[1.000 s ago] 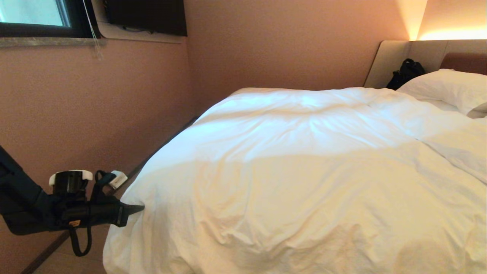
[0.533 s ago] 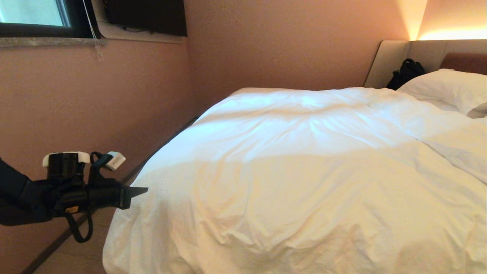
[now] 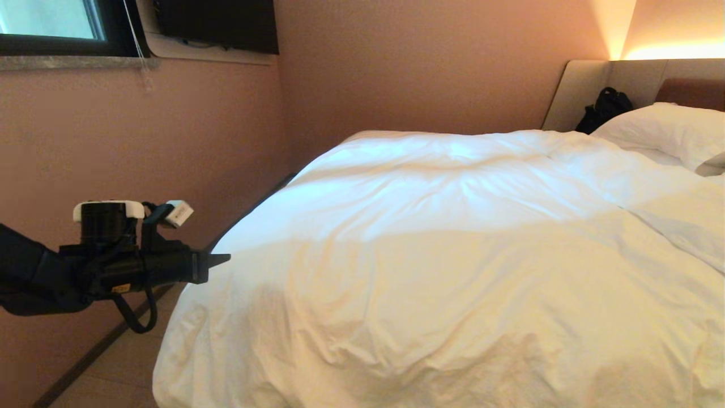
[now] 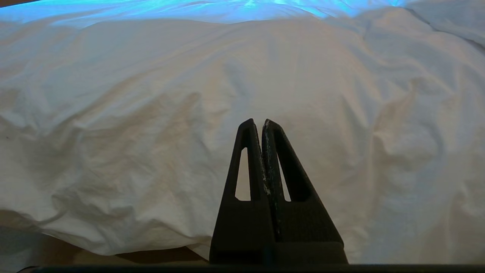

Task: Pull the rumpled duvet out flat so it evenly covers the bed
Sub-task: Flatten the corners of the folded blanket

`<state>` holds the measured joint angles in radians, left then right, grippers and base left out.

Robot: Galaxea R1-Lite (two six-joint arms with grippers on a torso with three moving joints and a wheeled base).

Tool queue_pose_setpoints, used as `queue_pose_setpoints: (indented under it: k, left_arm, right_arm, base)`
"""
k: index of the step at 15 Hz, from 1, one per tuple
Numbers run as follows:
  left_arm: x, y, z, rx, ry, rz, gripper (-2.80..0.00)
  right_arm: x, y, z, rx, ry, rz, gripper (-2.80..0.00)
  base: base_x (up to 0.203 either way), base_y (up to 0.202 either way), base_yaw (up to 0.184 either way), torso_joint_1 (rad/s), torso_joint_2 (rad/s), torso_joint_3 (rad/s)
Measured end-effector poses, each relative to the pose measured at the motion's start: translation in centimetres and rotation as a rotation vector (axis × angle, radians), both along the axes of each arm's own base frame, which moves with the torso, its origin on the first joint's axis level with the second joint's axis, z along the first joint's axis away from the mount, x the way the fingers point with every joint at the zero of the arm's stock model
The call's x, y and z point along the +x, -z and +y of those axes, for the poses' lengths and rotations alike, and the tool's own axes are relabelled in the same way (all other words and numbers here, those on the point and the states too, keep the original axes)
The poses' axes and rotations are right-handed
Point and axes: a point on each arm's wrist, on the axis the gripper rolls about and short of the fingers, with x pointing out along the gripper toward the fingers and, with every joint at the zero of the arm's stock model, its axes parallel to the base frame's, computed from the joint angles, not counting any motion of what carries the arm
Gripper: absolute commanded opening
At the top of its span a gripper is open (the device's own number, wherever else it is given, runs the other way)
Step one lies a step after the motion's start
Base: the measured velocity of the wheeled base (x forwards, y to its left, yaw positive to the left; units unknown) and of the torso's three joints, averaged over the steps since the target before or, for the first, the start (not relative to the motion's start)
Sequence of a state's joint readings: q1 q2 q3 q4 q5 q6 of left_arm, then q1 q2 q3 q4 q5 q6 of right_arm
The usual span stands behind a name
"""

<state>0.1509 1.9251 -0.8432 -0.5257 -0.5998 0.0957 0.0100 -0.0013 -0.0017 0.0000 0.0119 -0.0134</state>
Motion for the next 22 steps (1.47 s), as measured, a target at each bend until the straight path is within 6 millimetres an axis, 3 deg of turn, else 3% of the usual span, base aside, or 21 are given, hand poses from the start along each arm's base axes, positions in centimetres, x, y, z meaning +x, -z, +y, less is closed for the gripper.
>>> queue_pose_setpoints:
  k: [7, 12, 13, 16, 22]
  left_arm:
    - [-0.8, 1.9, 0.8, 0.025, -0.024, 0.056, -2.8]
    - [-3.2, 4.8, 2.9, 0.083, -0.042, 0.132, -2.8]
    - [-3.9, 5.3, 3.3, 0.103, -0.043, 0.136, 0.0]
    - [-5.1, 6.7, 4.5, 0.161, -0.04, 0.136, 0.0]
    - [-5.1, 10.3, 5.8, 0.173, -0.075, 0.1, 0.0]
  right_arm:
    - [0.0, 0.0, 0.0, 0.0, 0.0, 0.0, -2.8]
    - [0.0, 0.0, 0.0, 0.0, 0.0, 0.0, -2.8]
    - [0.0, 0.0, 0.0, 0.0, 0.0, 0.0, -2.8]
    - [0.0, 0.0, 0.0, 0.0, 0.0, 0.0, -2.8]
    - [0.0, 0.0, 0.0, 0.0, 0.0, 0.0, -2.8]
  base:
    - [0.0, 0.0, 0.0, 0.0, 0.0, 0.0]
    - [0.0, 0.0, 0.0, 0.0, 0.0, 0.0]
    - [0.0, 0.0, 0.0, 0.0, 0.0, 0.0]
    - [0.0, 0.0, 0.0, 0.0, 0.0, 0.0]
    - [0.0, 0.0, 0.0, 0.0, 0.0, 0.0]
